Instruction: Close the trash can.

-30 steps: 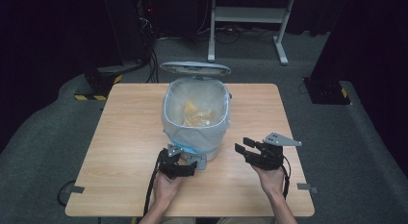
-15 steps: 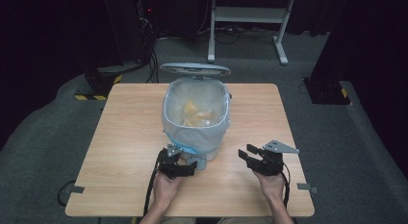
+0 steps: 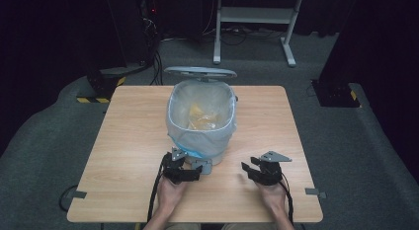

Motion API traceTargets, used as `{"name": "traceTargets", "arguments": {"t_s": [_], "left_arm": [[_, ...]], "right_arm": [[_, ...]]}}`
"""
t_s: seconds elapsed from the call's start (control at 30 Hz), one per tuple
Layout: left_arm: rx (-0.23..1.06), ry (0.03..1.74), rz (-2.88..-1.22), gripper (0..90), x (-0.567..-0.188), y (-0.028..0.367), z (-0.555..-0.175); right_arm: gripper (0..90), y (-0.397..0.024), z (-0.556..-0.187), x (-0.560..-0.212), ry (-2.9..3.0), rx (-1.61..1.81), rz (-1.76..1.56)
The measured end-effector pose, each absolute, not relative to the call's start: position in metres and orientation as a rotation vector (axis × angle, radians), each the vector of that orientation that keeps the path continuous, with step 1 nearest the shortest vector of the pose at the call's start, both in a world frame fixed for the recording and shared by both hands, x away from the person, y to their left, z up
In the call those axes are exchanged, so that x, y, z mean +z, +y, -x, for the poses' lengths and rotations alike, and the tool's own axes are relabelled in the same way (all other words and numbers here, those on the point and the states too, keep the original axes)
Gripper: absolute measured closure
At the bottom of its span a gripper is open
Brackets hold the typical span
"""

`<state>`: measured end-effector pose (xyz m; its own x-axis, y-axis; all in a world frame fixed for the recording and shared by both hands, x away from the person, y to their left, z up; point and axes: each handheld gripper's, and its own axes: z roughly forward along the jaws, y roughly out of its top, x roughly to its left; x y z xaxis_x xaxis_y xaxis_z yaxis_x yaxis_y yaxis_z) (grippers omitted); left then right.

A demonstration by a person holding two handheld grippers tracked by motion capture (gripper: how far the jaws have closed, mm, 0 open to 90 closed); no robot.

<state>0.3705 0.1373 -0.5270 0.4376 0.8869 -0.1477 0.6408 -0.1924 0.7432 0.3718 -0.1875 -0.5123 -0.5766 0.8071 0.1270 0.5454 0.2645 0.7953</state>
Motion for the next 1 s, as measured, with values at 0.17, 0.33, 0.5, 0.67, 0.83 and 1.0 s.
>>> {"name": "traceTargets", "arguments": {"t_s": [0.17, 0.33, 0.5, 0.67, 0.83, 1.0], "left_arm": [[0.418, 1.286, -1.931, 3.6, -0.527, 0.137, -0.371], [0.419, 1.286, -1.931, 3.5, -0.527, 0.137, -0.371], [0.400, 1.293, -1.917, 3.6, -0.527, 0.137, -0.370], [0.389, 1.290, -1.905, 3.7, -0.527, 0.139, -0.370], [0.386, 1.281, -1.894, 3.6, -0.526, 0.141, -0.370], [0.377, 1.301, -1.875, 2.9, -0.526, 0.141, -0.369]], "right_arm": [[50.2, -0.186, -0.372, -0.519, 2.254, 1.153, -1.238], [49.2, -0.188, -0.373, -0.522, 2.253, 1.118, -1.231], [43.4, -0.182, -0.375, -0.523, 2.285, 1.028, -1.226], [38.8, -0.175, -0.375, -0.524, 2.291, 0.984, -1.184], [36.7, -0.175, -0.375, -0.524, 2.281, 0.976, -1.202], [36.8, -0.175, -0.375, -0.524, 2.281, 0.974, -1.197]]}}
